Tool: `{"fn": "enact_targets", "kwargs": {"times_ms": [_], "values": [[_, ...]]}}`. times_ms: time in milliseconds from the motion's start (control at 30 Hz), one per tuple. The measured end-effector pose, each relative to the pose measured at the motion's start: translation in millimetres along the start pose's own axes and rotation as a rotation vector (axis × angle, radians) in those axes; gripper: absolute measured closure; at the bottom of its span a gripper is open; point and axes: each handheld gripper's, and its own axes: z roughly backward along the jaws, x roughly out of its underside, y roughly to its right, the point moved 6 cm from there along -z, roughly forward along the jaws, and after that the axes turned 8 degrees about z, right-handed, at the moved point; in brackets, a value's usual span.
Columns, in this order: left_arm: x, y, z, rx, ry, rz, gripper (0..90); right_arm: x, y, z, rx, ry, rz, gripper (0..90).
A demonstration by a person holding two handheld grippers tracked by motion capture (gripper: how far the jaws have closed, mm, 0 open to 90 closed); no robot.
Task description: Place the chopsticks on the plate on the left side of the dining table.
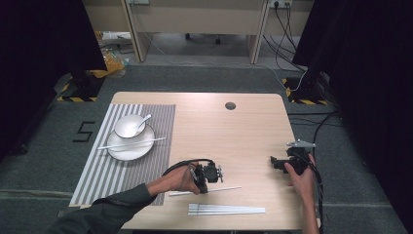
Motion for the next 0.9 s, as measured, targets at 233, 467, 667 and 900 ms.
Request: {"fn": "enact_targets", "kwargs": {"times_ms": [233, 467, 667, 900], "values": [[1.9, -6.1, 2.8, 0.010, -0.007, 0.003, 84.5, 0.0, 0.0, 0.0, 0.000, 0.000, 0.000, 0.3], [15.0, -22.7, 22.1, -0.019, 0.009, 0.042, 84.5, 0.0, 0.0, 0.0, 0.000, 0.000, 0.000, 0.4], [43.9, -48.7, 40.8, -0.070, 0.009, 0.108, 84.5, 0.0, 0.0, -0.1, 0.000, 0.000, 0.000, 0.4], [82.4, -70.6, 58.7, -0.095, 0.028, 0.190, 84.5, 0.0, 0.0, 0.0, 0.000, 0.000, 0.000, 0.4]]}}
